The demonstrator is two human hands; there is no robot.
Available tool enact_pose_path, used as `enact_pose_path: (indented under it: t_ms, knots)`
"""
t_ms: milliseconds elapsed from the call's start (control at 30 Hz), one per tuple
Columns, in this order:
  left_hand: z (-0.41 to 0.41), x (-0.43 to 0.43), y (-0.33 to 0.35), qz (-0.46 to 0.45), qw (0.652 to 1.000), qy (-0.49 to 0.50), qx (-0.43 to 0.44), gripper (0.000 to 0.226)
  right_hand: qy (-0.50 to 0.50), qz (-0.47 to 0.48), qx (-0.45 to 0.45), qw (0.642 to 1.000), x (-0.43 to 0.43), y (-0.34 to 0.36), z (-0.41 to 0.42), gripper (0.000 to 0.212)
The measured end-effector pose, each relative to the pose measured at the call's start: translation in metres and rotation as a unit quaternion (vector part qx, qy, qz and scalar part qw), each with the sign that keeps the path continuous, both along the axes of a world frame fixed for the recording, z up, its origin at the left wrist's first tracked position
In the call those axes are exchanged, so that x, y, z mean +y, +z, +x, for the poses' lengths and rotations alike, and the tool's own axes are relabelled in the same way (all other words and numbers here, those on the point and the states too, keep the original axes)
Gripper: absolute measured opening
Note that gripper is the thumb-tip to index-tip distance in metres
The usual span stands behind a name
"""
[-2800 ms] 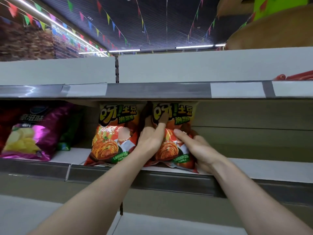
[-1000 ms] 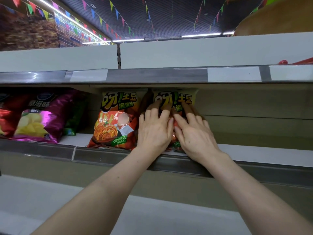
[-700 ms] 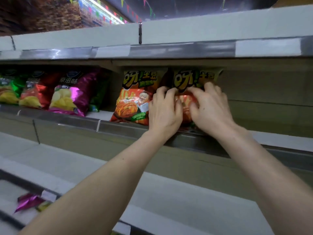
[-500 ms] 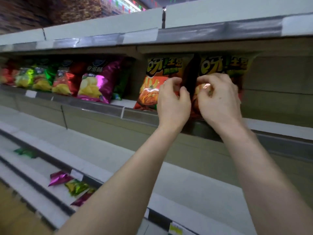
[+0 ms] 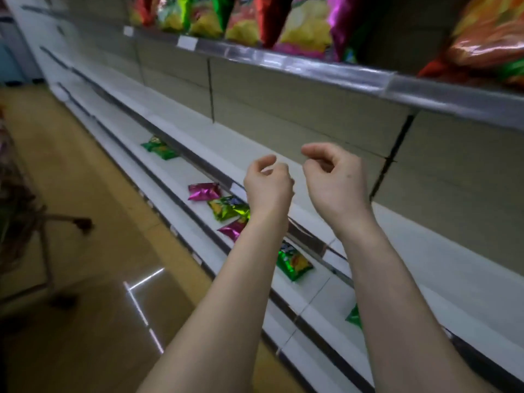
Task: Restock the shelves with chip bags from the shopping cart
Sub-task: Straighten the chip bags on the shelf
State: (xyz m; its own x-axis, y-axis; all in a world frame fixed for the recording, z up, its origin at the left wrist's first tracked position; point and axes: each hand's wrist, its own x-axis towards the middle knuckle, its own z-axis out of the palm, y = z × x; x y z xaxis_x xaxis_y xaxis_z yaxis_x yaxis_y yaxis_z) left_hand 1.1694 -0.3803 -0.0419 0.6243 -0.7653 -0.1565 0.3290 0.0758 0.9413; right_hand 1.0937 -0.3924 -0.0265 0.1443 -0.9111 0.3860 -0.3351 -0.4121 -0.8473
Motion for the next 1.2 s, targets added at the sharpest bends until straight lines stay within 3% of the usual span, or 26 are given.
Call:
enact_pose_path:
  t_ms: [400, 533, 867, 1200]
  knots:
    - [0.237, 0.067, -0.03, 0.04, 0.982, 0.182, 0.02, 0.023, 0.194, 0.082, -0.009, 0.977, 0.041, -0.032, 0.237, 0.027]
    - [0.3, 0.089, -0.043, 0.05, 0.967, 0.248, 0.033, 0.027, 0.278, 0.096, 0.03, 0.955, 0.054, -0.044, 0.303, 0.026]
    - [0.451, 0.105, -0.069, 0.07, 0.91, 0.406, 0.035, 0.03, 0.442, 0.125, 0.024, 0.888, 0.048, -0.069, 0.479, 0.025]
    - [0.589, 0.075, -0.074, 0.095, 0.86, 0.499, 0.053, 0.03, 0.525, 0.148, 0.025, 0.837, 0.0, -0.072, 0.639, 0.022]
